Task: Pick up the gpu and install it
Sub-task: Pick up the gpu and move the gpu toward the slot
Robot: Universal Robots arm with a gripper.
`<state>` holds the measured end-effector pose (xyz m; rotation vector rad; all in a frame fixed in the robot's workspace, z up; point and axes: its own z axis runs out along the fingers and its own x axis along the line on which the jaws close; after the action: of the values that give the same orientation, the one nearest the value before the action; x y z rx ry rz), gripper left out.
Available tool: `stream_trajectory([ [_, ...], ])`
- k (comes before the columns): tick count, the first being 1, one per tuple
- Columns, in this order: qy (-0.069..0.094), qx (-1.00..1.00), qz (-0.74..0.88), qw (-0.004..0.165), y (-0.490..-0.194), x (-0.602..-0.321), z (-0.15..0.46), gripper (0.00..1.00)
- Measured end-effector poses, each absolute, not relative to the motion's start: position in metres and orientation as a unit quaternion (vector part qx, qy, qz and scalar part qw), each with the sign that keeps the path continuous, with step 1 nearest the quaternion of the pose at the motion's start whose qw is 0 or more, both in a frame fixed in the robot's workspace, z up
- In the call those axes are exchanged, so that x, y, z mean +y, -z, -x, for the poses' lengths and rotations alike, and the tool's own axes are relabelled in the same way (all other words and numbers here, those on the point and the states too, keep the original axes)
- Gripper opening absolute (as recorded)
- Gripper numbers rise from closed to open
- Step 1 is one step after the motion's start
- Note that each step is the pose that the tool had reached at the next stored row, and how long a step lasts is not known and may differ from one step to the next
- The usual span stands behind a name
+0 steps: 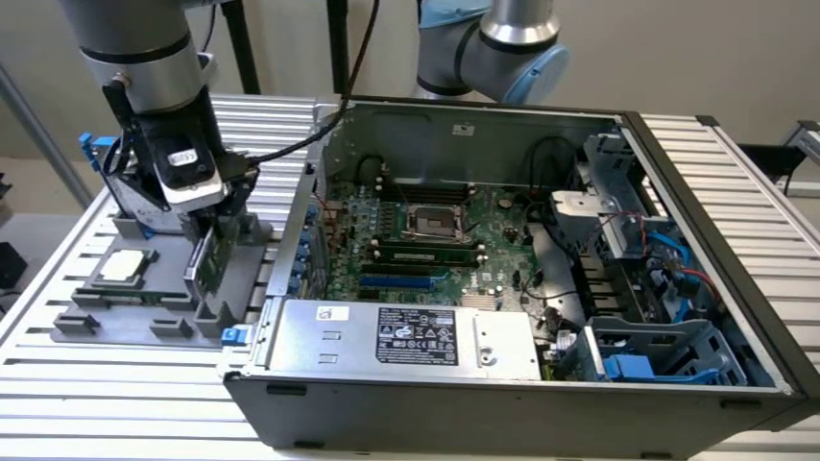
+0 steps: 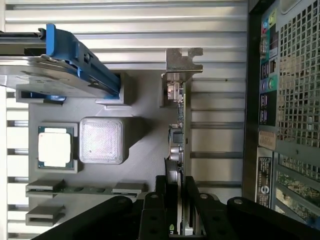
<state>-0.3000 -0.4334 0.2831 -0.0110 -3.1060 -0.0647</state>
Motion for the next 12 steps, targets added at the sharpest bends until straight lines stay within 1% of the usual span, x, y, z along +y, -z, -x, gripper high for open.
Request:
stream_trajectory([
  [12, 0.021, -1.000, 0.004, 0.017, -0.337, -0.433, 0.297, 0.26],
])
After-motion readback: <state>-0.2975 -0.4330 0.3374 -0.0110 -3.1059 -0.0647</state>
